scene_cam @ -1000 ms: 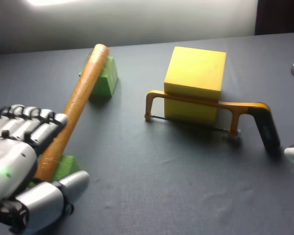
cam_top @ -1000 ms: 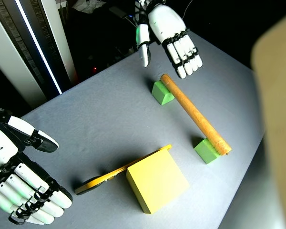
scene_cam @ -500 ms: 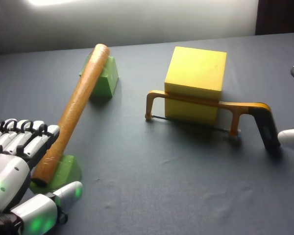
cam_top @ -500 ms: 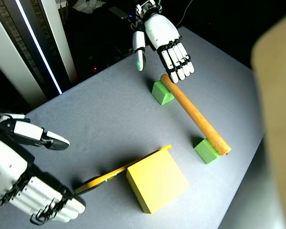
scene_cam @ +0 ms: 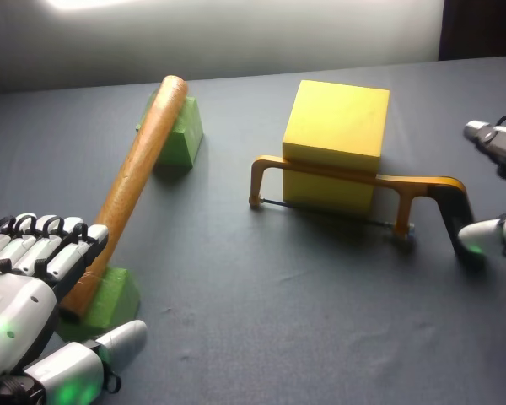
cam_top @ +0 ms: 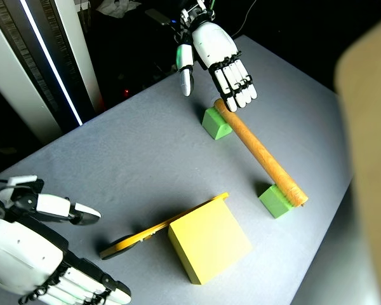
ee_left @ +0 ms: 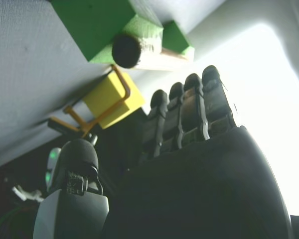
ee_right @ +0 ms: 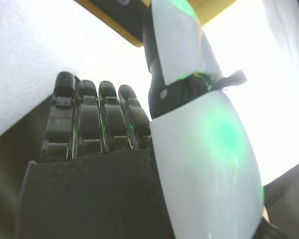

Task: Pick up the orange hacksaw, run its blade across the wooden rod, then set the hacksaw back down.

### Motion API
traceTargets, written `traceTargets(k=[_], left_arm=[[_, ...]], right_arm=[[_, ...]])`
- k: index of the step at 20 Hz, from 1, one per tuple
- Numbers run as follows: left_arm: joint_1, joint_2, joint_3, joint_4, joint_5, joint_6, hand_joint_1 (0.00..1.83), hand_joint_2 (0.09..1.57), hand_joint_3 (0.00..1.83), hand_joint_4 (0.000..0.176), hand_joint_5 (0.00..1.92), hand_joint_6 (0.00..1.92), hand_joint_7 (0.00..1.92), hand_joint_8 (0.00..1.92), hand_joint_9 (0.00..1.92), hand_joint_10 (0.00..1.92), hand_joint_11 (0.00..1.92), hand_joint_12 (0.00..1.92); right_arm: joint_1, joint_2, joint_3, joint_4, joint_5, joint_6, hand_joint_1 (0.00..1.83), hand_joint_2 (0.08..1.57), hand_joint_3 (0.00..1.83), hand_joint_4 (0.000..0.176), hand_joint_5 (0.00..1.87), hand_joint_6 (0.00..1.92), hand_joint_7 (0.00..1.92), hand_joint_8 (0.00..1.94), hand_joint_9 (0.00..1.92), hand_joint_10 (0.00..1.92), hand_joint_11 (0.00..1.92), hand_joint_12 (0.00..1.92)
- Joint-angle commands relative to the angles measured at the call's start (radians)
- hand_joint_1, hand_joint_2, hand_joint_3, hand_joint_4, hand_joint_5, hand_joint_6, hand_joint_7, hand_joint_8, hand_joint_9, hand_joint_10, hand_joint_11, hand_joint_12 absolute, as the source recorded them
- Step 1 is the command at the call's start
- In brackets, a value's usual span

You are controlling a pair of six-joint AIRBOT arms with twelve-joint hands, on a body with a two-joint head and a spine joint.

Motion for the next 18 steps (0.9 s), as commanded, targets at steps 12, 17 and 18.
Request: traceTargets(k=[12, 17, 18], left_arm=[[0.015, -0.028, 0.024, 0.045, -0.101, -0.012, 0.0, 1.29, 0.0, 0.0, 0.04, 0.0, 0.0, 0.0, 0.0, 0.0, 0.0, 0.0], [0.02, -0.034, 0.026, 0.045, -0.085, -0.012, 0.0, 1.29, 0.0, 0.0, 0.07, 0.01, 0.02, 0.01, 0.0, 0.0, 0.0, 0.0], [0.021, -0.035, 0.026, 0.045, -0.082, -0.012, 0.0, 1.29, 0.0, 0.0, 0.08, 0.02, 0.03, 0.01, 0.01, 0.0, 0.0, 0.0]], right_arm=[[0.047, -0.119, 0.077, 0.068, 0.075, -0.075, 1.22, 1.02, 0.01, 0.0, 0.06, 0.01, 0.02, 0.0, 0.04, 0.01, 0.0, 0.34], [0.055, -0.157, 0.101, 0.07, 0.087, -0.08, 1.2, 1.02, 0.0, 0.0, 0.21, 0.01, 0.18, 0.01, 0.18, 0.02, 0.0, 0.68], [0.057, -0.163, 0.103, 0.07, 0.087, -0.08, 1.15, 1.06, 0.01, 0.0, 0.21, 0.01, 0.2, 0.01, 0.19, 0.02, 0.0, 0.7]])
